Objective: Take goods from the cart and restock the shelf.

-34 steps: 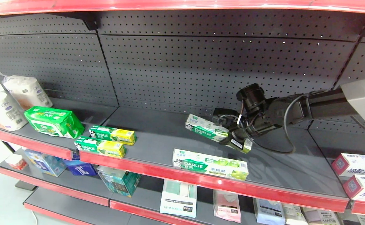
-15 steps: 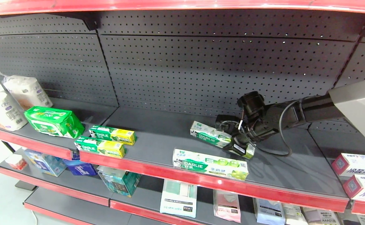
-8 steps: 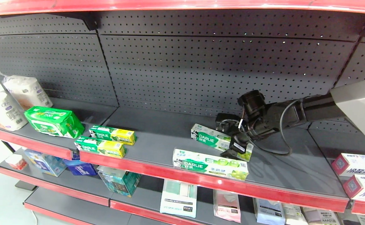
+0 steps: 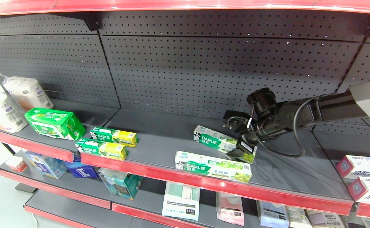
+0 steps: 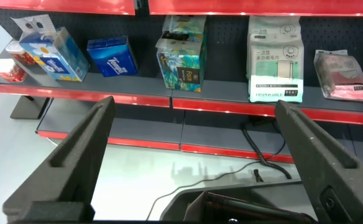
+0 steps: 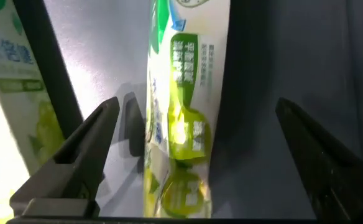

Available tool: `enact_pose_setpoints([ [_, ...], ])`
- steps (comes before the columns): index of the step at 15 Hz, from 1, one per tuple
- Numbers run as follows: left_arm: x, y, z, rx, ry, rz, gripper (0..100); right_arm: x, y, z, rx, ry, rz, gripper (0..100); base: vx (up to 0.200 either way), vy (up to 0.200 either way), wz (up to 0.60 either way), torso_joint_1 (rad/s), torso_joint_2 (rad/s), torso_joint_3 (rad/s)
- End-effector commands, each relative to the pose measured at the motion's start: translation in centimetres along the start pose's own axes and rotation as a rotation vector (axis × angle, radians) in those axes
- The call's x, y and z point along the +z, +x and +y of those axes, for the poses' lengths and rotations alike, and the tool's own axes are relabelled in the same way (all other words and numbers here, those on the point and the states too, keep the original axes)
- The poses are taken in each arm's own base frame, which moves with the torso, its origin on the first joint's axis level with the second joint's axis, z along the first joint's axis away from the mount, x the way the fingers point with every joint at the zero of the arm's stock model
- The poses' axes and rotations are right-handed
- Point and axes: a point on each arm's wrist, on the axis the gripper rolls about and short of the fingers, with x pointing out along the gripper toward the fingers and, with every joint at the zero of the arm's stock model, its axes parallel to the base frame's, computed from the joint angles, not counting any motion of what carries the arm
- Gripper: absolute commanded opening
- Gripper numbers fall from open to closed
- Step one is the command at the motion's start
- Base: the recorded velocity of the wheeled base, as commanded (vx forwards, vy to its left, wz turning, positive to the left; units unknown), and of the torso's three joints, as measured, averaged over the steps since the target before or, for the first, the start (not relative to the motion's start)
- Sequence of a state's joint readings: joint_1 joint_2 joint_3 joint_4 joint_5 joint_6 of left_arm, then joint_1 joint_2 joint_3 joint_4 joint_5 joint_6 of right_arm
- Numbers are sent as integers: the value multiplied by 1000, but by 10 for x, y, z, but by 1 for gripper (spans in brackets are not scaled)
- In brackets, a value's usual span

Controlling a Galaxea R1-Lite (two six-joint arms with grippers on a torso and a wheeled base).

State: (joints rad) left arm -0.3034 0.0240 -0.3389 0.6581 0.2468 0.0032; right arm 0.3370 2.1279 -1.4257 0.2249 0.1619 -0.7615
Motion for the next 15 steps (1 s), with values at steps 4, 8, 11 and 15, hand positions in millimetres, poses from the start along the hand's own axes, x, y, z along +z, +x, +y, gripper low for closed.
enact_pose_setpoints([
  [4,0,0,0,-2,-1,2,100,-4,-4,5,10,18,13,100,0,0,0,0,0,0],
  [8,0,0,0,-3,-1,2,100,-5,-5,4,-12,20,31,100,0,0,0,0,0,0],
  [11,0,0,0,-6,-2,0,100,-9,-4,1,-24,31,47,100,0,0,0,0,0,0],
  [15,0,0,0,-5,-6,0,100,-10,-5,-4,-54,52,60,100,0,0,0,0,0,0],
])
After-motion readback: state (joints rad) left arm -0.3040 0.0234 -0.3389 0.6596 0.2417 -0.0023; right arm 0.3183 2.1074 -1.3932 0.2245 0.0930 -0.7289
